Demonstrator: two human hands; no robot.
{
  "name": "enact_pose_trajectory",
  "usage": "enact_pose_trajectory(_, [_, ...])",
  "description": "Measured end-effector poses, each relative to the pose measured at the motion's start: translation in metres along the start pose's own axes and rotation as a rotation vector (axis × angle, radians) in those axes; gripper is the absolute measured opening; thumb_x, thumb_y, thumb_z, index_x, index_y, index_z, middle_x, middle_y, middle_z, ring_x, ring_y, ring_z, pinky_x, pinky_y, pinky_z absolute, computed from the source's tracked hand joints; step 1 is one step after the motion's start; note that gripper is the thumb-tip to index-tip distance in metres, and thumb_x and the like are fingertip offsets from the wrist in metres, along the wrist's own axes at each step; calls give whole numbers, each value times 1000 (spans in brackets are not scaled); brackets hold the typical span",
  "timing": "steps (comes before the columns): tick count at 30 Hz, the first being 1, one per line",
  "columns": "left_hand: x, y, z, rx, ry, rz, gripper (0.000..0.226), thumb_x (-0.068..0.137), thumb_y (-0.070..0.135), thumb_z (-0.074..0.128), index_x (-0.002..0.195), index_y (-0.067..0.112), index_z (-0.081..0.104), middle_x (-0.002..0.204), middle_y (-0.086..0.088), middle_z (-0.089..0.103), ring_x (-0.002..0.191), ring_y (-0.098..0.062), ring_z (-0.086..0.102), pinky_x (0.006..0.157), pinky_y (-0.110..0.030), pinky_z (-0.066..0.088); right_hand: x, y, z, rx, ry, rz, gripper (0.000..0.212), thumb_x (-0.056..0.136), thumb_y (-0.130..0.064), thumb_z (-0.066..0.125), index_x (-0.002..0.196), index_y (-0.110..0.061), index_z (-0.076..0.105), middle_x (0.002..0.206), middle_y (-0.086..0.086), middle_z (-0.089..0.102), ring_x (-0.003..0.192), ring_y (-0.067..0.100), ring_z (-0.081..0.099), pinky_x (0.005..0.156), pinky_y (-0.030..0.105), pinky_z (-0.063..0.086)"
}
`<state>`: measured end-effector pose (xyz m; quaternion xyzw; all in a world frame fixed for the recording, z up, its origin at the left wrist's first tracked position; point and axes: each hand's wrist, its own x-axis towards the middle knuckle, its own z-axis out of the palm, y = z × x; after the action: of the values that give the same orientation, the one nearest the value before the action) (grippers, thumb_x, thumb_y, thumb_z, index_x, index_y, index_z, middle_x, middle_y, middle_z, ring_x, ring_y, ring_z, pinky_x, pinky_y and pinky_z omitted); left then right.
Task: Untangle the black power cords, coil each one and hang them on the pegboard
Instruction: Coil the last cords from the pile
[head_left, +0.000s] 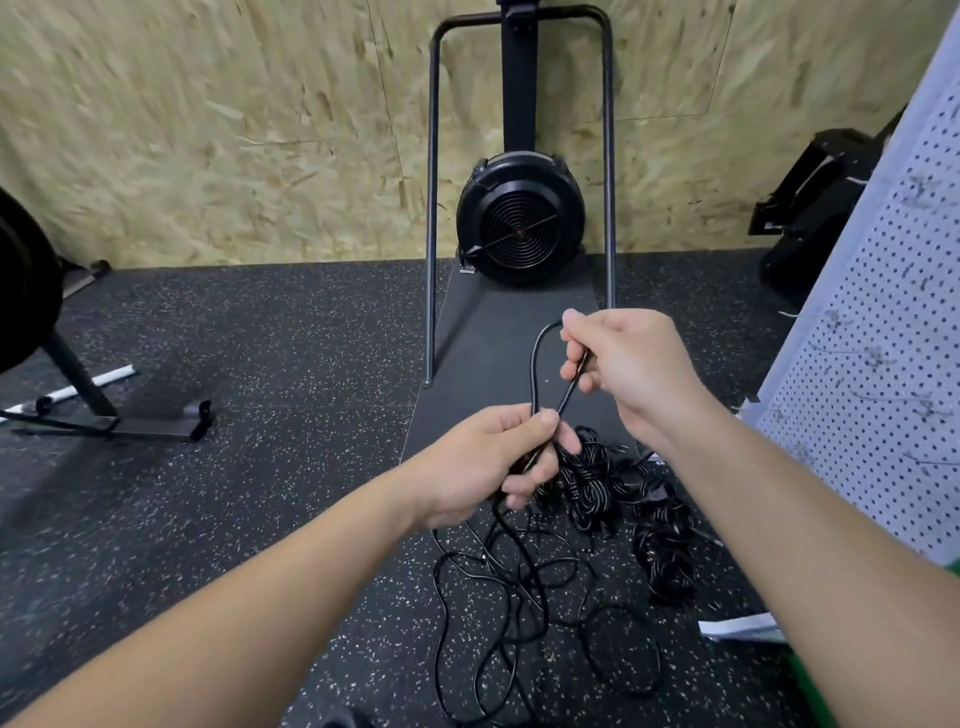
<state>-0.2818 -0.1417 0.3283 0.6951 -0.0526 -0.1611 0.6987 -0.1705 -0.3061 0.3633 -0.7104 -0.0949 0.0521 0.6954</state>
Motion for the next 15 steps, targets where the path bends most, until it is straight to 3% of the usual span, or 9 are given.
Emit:
enact_pose_trajectory(4, [16,-3,-9,-78,-44,3,23,119,29,47,113,10,58,79,-7,54,63,-18,48,54,-27,45,13,6,3,-37,-25,-30,33,107,-31,70,95,-1,77,79,7,72,74,25,74,59,32,54])
enact_pose_trajectory(6, [27,-7,-17,-140,37,38,19,118,27,49,109,12,59,77,-8,56,62,-20,51,58,-30,49,18,10,5,9,-82,38,42,110,-40,66,108,0,76,92,9,80,89,27,80,76,39,65])
enact_pose_trajectory(9, [44,-8,-33,-238,205,77,20,117,25,50,104,15,60,75,-5,54,59,-17,45,56,-29,45,21,32,14,9,-207,244,52,116,-49,46,123,-5,73,107,10,84,103,26,82,98,47,64])
enact_pose_trajectory(11, [54,-4,-44,-332,287,100,18,118,23,49,105,15,58,74,-2,51,57,-13,40,53,-25,40,21,55,23,-87,-326,315,42,119,-35,44,129,-4,70,110,8,84,109,29,80,110,53,57])
enact_pose_trajectory(13, [60,1,-55,-416,351,120,16,118,22,48,107,15,56,75,-1,49,56,-12,38,51,-23,40,17,74,30,-311,-495,296,26,110,-13,57,131,-11,71,115,1,83,115,22,77,116,50,51])
enact_pose_trajectory(15, [61,3,-65,-485,428,136,16,118,20,47,105,16,56,76,0,50,57,-11,39,52,-22,41,8,84,39,-453,-675,278,37,98,-1,65,131,-17,71,116,-4,81,115,16,75,114,41,54])
